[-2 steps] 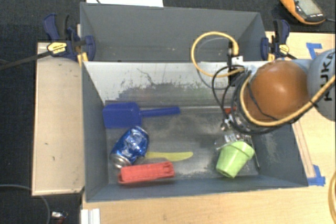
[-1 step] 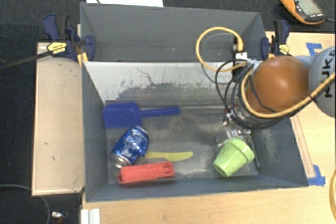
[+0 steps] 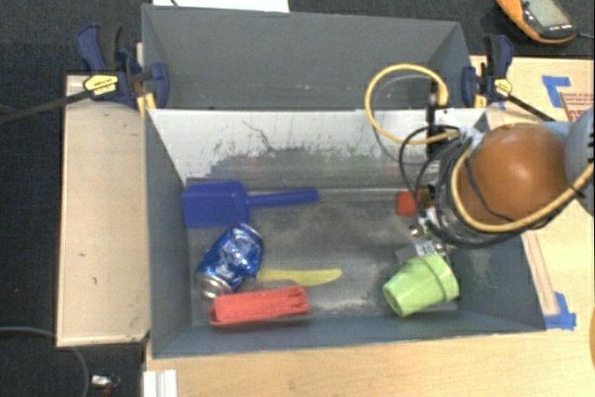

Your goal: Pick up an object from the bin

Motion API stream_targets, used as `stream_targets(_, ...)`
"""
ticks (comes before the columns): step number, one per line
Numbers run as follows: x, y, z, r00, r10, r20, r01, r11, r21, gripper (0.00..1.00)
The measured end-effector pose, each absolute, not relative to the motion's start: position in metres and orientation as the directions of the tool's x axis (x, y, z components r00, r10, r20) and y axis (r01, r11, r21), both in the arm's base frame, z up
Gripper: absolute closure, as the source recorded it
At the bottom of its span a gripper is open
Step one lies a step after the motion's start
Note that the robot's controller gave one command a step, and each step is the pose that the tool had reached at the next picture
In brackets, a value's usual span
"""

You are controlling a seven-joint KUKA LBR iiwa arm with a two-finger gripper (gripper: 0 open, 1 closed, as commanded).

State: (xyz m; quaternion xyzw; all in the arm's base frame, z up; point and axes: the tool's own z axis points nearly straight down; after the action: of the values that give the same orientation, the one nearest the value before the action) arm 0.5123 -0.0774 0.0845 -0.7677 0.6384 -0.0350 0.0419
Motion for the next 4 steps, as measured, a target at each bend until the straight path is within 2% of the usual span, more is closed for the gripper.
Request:
stream_targets(1,0.501,-0.109,0.084,0.304,-0.953,0.017,-0.944,-0.303,-0.133,1.0)
stream_targets(2,0.512,-0.068,0.081,0.221,-0.975,0.022,-0.965,-0.222,-0.139,1.0)
stream_targets(4,0.512,-0.068,0.081,0.227,-0.974,0.022,-0.964,-0.227,-0.14,1.0)
